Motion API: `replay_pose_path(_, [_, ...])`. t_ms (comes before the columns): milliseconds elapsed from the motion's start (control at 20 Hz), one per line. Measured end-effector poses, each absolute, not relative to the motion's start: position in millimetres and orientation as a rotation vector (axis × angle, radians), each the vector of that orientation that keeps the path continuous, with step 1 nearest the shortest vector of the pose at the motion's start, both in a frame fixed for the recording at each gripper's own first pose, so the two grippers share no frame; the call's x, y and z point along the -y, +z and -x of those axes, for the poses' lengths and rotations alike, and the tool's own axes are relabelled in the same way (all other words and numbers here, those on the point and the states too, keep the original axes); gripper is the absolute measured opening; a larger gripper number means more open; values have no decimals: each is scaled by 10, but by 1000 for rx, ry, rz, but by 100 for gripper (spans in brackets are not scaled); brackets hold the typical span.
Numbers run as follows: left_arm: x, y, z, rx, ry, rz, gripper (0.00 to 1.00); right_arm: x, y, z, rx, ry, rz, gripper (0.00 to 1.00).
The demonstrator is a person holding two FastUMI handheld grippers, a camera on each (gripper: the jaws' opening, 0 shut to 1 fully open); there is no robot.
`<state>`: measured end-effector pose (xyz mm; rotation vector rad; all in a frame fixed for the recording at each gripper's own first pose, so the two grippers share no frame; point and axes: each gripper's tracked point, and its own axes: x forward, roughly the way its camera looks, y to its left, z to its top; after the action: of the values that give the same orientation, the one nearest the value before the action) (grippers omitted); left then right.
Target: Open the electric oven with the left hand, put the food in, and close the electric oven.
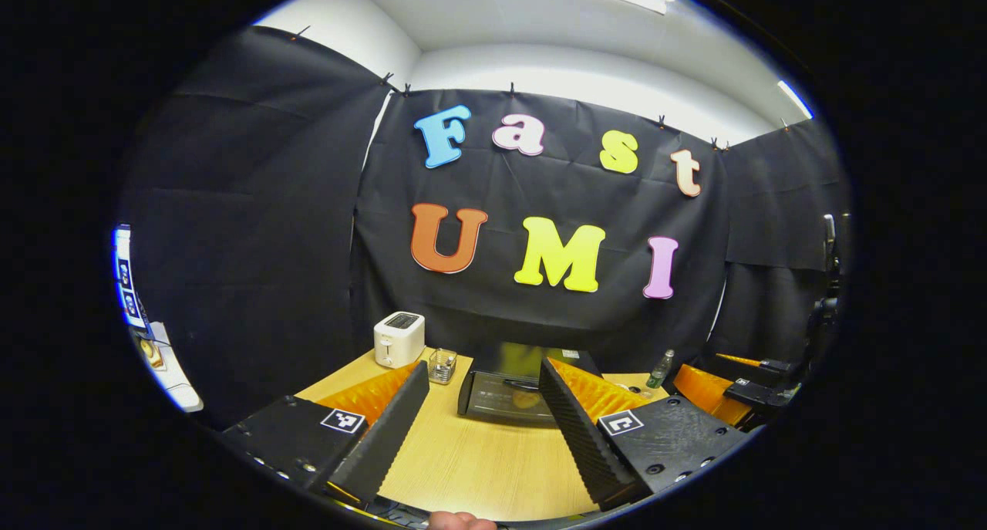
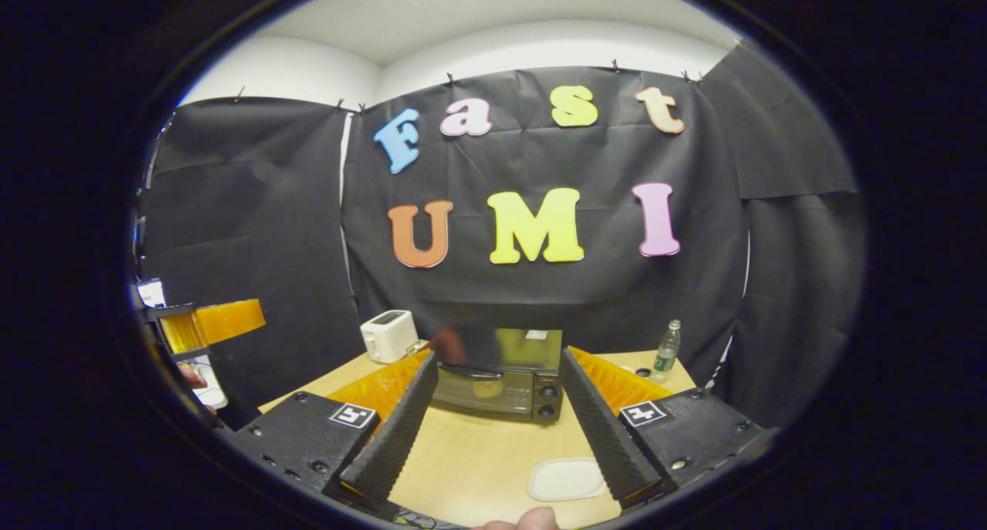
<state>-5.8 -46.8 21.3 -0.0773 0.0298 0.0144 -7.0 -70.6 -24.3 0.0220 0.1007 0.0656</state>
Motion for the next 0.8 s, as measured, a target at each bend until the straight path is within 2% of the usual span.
replay_pose_path(350, [478, 136, 892, -11, -55, 28, 94, 341, -231, 965, -82, 38, -3, 97])
replay_pose_path(800, [559, 176, 1181, 11, -65, 29, 94, 429, -96, 1300, -40, 1, -3, 96])
